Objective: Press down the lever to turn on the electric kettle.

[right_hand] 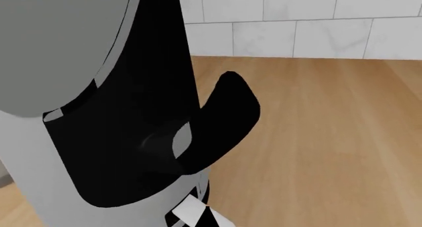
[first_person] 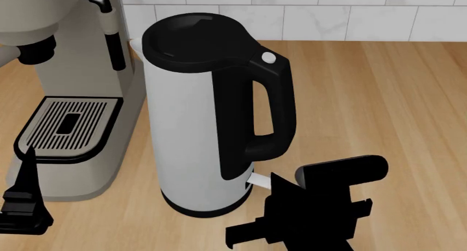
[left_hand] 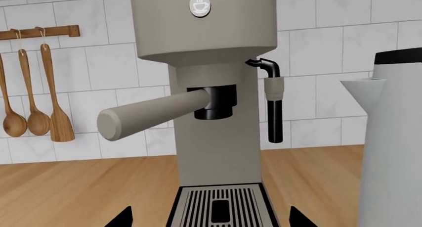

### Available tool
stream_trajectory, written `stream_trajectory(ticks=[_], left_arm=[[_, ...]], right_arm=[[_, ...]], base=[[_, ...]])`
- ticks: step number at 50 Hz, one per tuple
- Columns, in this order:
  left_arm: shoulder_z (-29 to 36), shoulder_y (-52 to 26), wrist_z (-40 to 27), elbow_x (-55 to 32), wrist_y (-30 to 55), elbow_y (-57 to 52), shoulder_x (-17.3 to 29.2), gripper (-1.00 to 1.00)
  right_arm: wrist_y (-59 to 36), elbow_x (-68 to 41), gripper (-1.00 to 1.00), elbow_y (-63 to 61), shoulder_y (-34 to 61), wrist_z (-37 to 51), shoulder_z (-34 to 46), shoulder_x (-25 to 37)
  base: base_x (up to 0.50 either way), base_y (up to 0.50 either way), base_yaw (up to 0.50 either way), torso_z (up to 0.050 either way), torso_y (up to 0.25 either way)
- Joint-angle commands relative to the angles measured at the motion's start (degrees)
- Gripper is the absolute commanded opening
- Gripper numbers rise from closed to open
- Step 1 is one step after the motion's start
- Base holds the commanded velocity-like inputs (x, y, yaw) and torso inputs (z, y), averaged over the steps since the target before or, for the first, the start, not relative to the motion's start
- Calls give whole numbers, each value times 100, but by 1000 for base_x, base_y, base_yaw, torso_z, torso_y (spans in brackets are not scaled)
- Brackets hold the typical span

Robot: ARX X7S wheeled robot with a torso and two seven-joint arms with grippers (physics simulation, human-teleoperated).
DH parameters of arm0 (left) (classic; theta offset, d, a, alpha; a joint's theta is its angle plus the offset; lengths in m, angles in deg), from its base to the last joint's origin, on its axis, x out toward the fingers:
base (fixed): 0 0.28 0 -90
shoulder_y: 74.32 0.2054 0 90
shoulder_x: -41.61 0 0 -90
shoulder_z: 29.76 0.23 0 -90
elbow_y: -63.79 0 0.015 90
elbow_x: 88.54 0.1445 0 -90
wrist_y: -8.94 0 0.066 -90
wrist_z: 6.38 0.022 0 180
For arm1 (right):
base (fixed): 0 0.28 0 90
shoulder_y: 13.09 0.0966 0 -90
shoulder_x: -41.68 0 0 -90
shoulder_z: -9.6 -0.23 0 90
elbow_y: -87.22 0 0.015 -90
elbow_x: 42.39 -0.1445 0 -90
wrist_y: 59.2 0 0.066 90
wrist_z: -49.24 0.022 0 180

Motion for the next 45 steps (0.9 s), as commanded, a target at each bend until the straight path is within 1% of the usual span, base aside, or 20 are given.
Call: stream_trajectory(ticks=[1, 6, 19, 39, 45], left_arm=[[28, 16, -7, 9, -37, 24, 14, 100], [12, 39, -25, -1, -33, -22, 30, 100], [-16, 138, -47, -46, -45, -217, 75, 100], [-92, 54, -80, -126, -30, -123, 95, 100], [-91, -28, -104, -138, -7, -31, 82, 100]], right_arm=[[190, 78, -100, 661, 264, -68, -6, -43], [308, 141, -100, 987, 326, -114, 51, -77], [390, 177, -100, 1315, 338, -234, 253, -110], [578, 228, -100, 1788, 342, -333, 413, -160], [505, 209, -100, 1743, 360, -306, 439, -142]], base=[[0, 0, 0, 0, 0], [0, 0, 0, 0, 0], [0, 0, 0, 0, 0], [2, 0, 2, 0, 0], [4, 1, 3, 0, 0]])
